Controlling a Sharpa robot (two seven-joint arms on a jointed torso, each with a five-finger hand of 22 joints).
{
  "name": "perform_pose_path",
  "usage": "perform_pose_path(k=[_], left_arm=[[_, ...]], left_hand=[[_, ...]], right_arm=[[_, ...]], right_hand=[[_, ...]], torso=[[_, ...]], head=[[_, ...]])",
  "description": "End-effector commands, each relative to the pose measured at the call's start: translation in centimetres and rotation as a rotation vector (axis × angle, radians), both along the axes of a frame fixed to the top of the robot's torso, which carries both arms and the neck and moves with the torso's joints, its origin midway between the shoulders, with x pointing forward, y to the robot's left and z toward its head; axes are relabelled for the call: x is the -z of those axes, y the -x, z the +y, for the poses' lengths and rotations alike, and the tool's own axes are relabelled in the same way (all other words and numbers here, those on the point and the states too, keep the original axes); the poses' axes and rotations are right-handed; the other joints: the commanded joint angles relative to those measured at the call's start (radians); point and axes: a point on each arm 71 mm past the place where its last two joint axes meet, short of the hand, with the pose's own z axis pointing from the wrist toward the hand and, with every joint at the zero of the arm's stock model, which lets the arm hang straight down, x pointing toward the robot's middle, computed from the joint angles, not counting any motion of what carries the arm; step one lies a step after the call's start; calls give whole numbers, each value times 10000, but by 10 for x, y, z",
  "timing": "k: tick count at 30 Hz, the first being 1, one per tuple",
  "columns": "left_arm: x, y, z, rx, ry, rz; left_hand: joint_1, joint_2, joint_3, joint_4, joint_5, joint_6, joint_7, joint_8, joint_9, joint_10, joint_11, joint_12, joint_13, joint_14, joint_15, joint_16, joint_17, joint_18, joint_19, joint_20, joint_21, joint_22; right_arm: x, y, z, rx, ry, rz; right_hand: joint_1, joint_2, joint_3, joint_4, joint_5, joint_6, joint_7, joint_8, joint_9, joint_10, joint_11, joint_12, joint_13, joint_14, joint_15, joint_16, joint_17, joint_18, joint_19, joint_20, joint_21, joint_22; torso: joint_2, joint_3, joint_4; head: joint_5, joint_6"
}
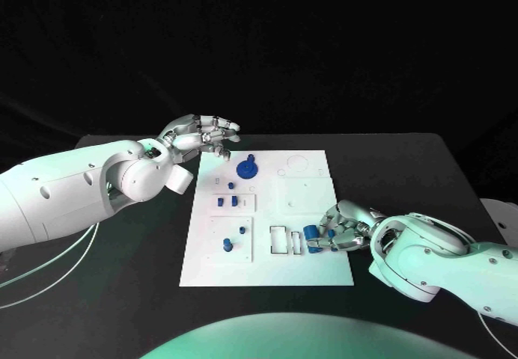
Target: Assemble the parts on the task board
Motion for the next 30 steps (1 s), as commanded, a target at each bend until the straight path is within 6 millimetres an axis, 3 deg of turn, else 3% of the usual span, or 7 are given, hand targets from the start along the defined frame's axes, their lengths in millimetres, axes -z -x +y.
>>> perform_pose_path(k=[1, 13, 19, 30], left_arm=[[0, 1, -2, 212, 93, 79], [0, 2, -1, 233, 59, 148], [0, 2, -1, 249, 54, 167], [1, 2, -2, 269, 41, 200]], left_hand=[[-108, 11, -11, 0, -2, -54, 329, 75, 17, -88, 4, 70, -11, -61, -25, 48, -16, 76, 3, 76, -67, 0], [-131, 13, -18, 14, -3, -66, 330, 90, 17, -97, 6, 76, -11, -61, -22, 53, -16, 76, 5, 79, -71, 0], [-146, 13, -23, 22, -3, -78, 332, 102, 17, -103, 7, 82, -11, -63, -20, 56, -17, 76, 6, 81, -76, 0], [-146, 13, -23, 22, -3, -78, 332, 102, 17, -103, 7, 82, -11, -63, -20, 56, -17, 76, 6, 81, -76, 0]], right_arm=[[5, -1, 0, 32, 388, 69], [12, -1, 8, -179, 613, 398], [11, -1, 10, -97, 467, 284], [0, 1, 11, 489, -379, 131]], right_hand=[[-114, 28, -59, 3, -7, 68, -27, -27, 11, -39, 12, -38, 399, 1025, -2, 30, 2467, -125, 0, 6, -38, 959], [291, 187, 63, -29, 170, 471, -149, 70, 101, -41, -91, -68, 426, 1039, -80, 51, 2536, -125, 0, -49, -24, 997], [456, 333, 299, -29, 575, 669, -224, 36, 115, -12, -159, -71, 477, 1040, -137, 53, 2542, -139, 24, -101, 30, 1046], [583, 509, 848, -36, 1109, 930, -336, -48, 109, 49, -264, -68, 560, 1046, -232, 60, 2567, -149, 47, -191, 64, 1096]], torso=[[1, -1, -8], [-3, -3, -3], [-6, -18, -20], [-10, 1, -11]], head=[[11, -1], [24, 11], [-2, 47], [-69, 88]])
